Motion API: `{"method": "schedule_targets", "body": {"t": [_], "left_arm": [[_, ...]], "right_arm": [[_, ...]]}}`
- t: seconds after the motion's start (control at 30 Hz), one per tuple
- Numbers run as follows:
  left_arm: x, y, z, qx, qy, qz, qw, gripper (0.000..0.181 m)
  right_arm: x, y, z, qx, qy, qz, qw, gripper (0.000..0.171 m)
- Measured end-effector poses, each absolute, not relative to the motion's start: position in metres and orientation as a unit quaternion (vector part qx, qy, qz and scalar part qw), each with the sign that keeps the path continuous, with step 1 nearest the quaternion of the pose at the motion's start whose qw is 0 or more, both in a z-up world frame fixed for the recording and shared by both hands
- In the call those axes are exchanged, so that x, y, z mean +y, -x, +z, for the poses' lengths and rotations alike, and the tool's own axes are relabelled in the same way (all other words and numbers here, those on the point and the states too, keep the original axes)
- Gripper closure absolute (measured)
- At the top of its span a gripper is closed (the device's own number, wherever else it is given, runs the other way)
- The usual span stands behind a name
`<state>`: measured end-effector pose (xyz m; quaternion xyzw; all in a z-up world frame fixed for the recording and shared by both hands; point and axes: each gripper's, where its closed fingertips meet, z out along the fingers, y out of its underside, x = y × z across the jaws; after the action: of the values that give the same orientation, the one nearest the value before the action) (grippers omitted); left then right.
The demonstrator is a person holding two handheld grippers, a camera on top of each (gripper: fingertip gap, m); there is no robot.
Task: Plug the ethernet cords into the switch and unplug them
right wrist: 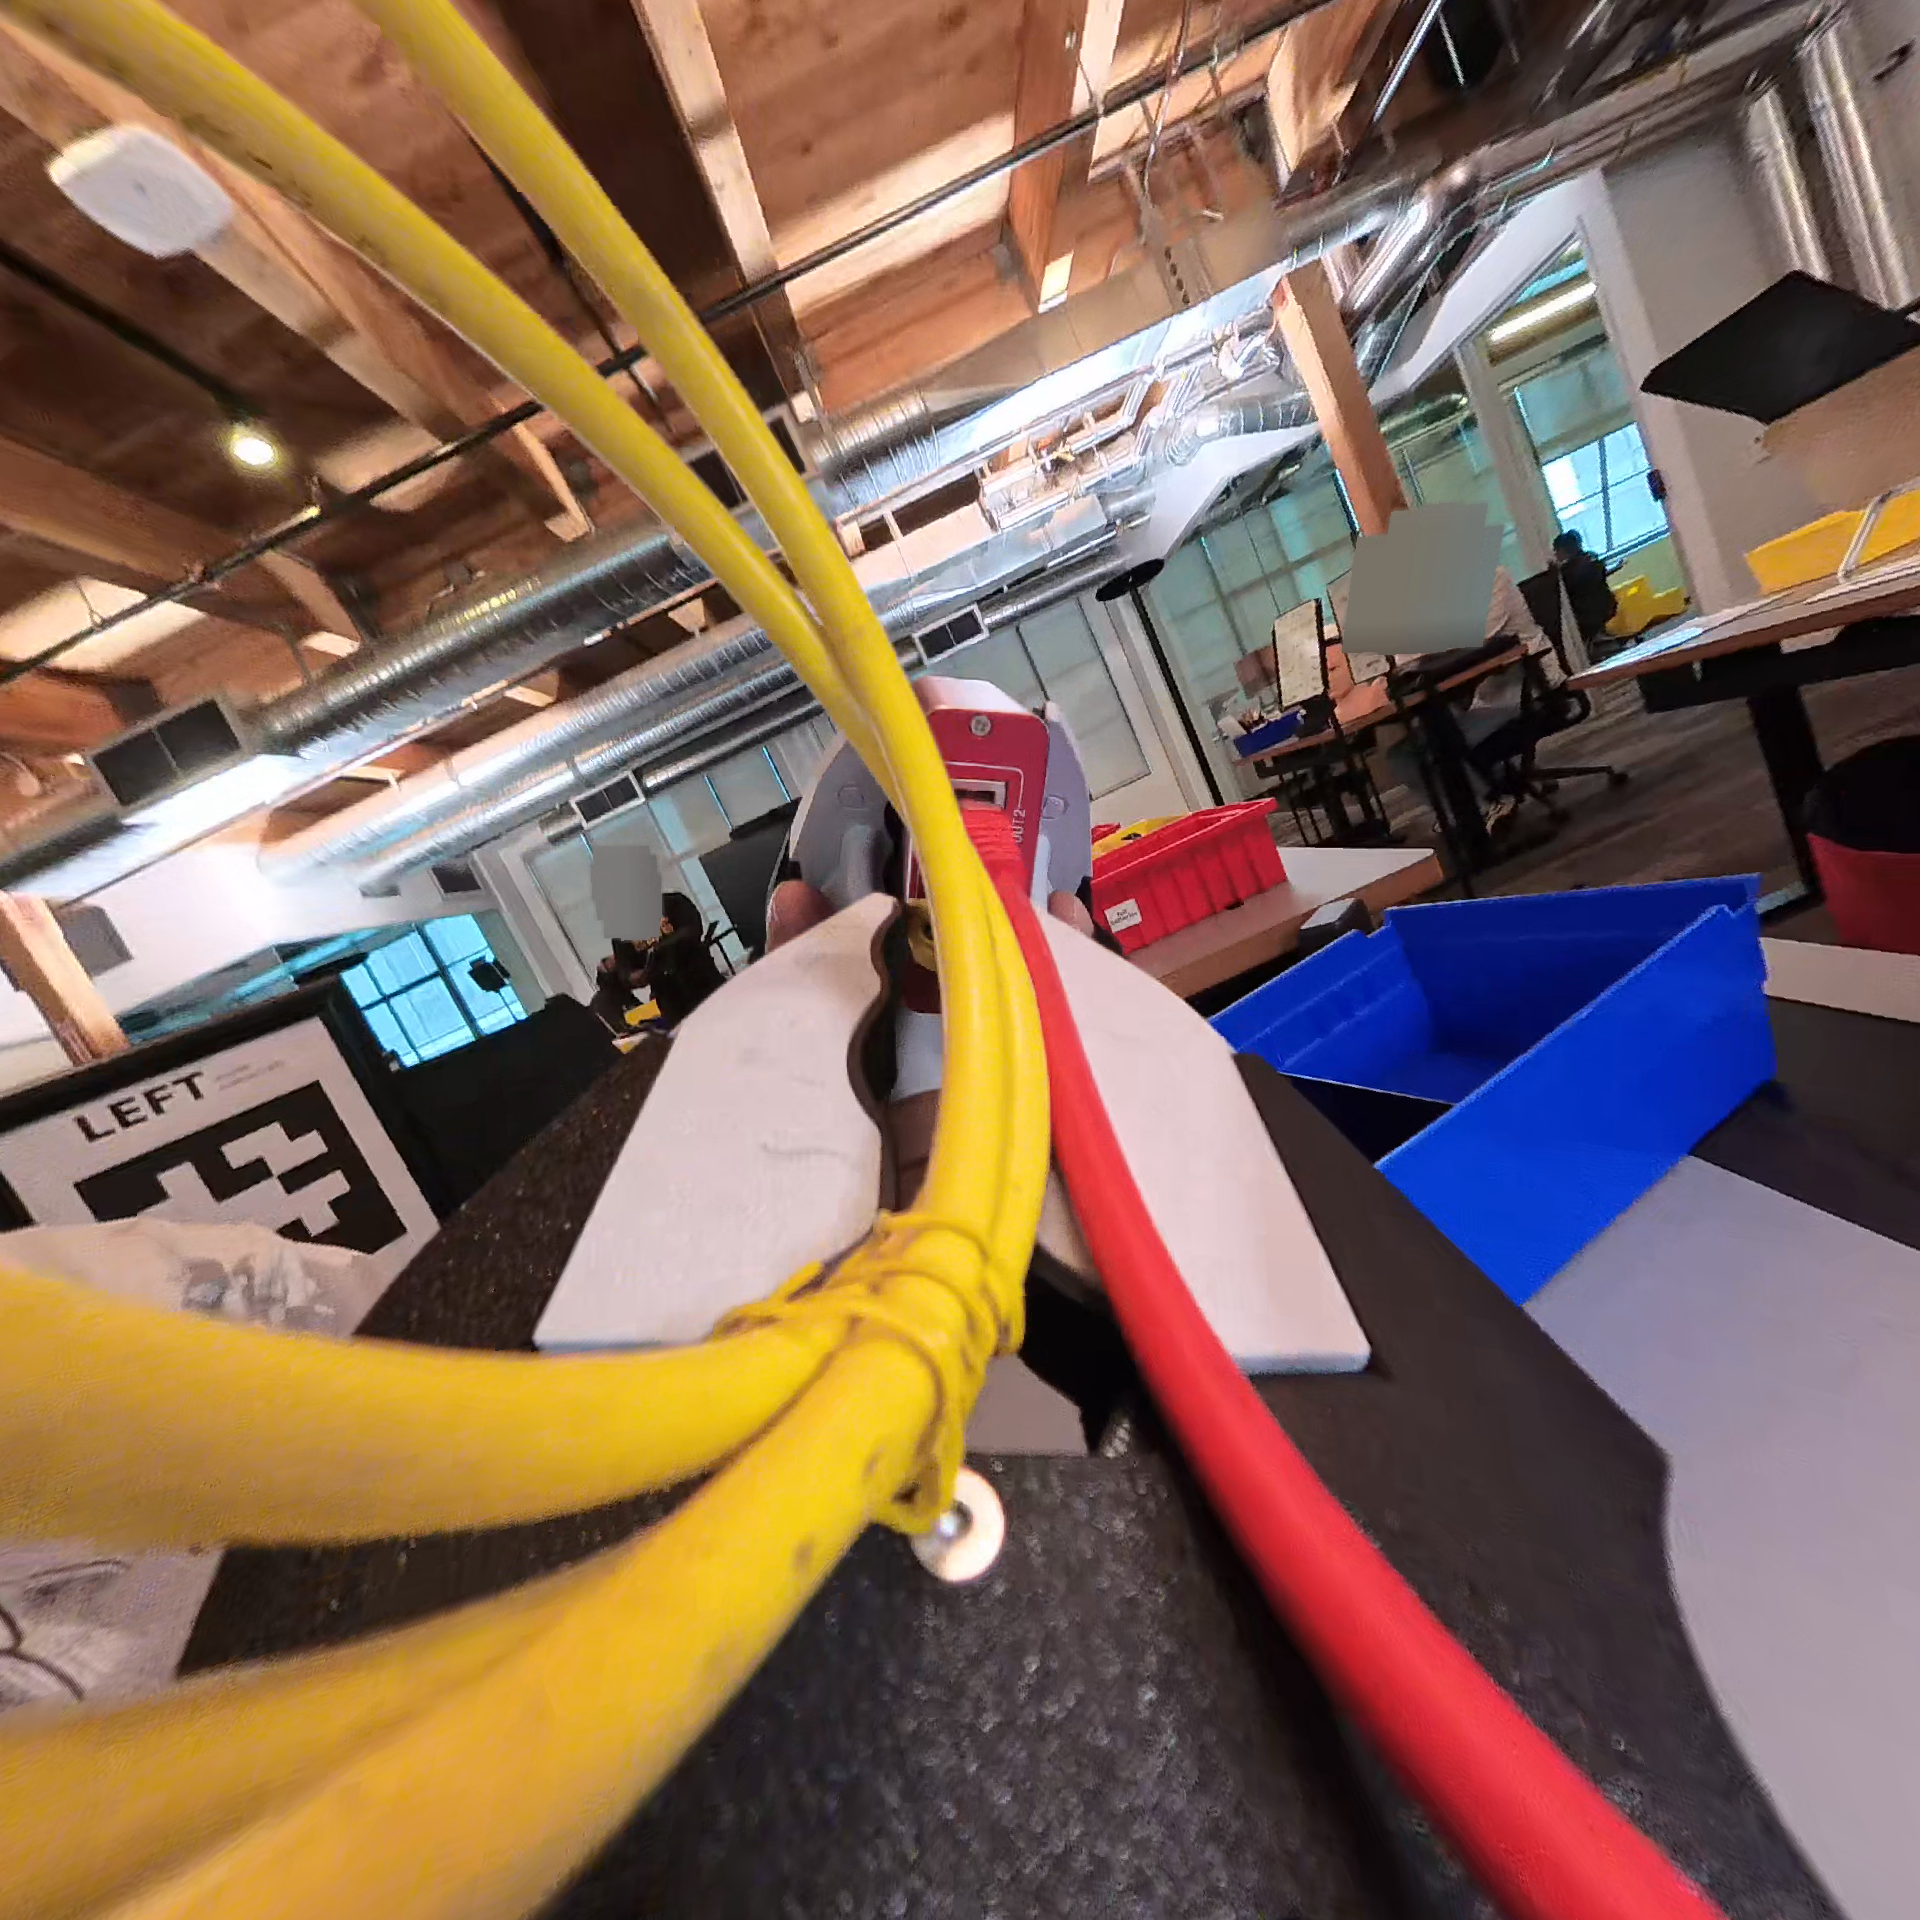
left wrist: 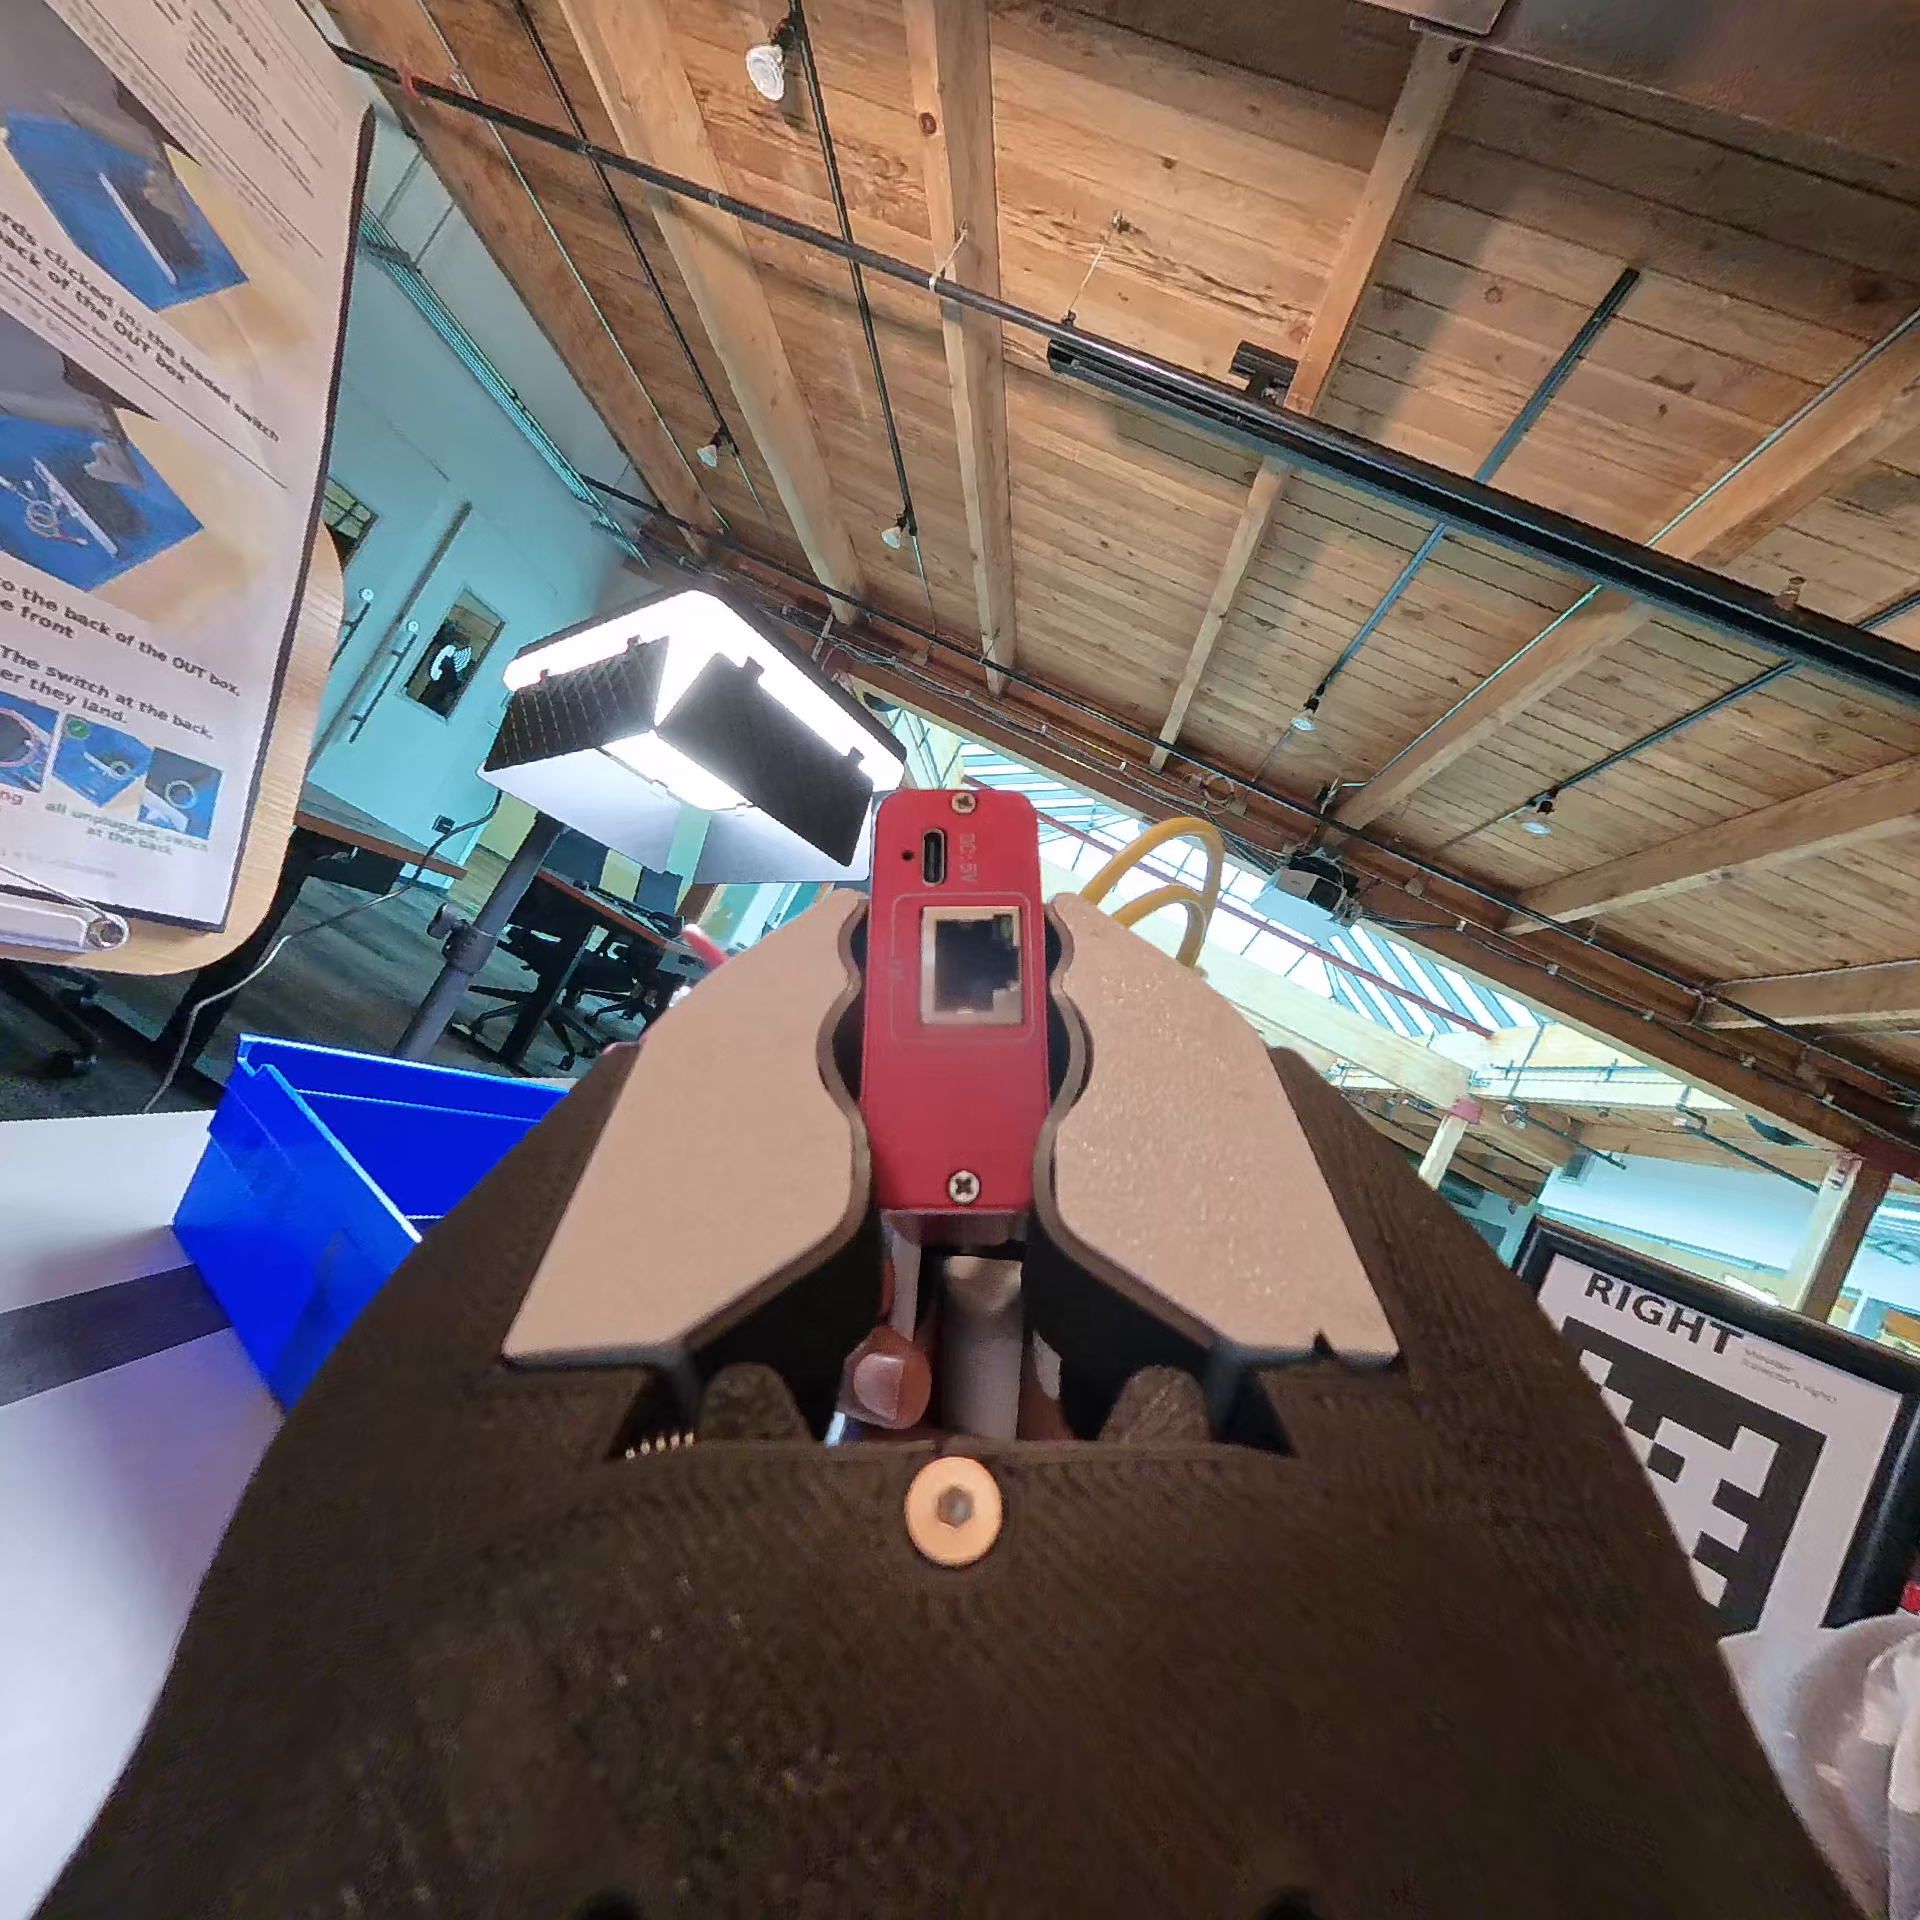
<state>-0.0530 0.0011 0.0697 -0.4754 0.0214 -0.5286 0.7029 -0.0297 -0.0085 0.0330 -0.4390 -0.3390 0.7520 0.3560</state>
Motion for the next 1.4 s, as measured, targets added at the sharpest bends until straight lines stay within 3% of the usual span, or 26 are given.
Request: {"method": "schedule_targets", "body": {"t": [0.03,0.33,0.7,1.17,1.4], "left_arm": [[0.001,0.053,0.07,0.019,0.474,-0.529,0.704,0.152],[0.001,0.051,0.069,0.019,0.462,-0.549,0.696,0.152],[-0.028,0.003,0.036,0.308,0.608,-0.477,0.554,0.145],[-0.024,-0.003,0.038,0.294,0.607,-0.472,0.568,0.151],[-0.015,-0.001,0.039,0.291,0.616,-0.383,0.624,0.151]], "right_arm": [[-0.009,0.03,0.033,-0.343,0.439,0.749,0.358,0.154],[-0.009,0.026,0.034,-0.357,0.439,0.74,0.364,0.156],[-0.026,0.007,0.041,-0.466,0.455,0.684,0.327,0.156],[-0.024,0.001,0.042,-0.5,0.438,0.655,0.359,0.156],[-0.012,0.004,0.042,-0.502,0.446,0.604,0.428,0.158]]}}
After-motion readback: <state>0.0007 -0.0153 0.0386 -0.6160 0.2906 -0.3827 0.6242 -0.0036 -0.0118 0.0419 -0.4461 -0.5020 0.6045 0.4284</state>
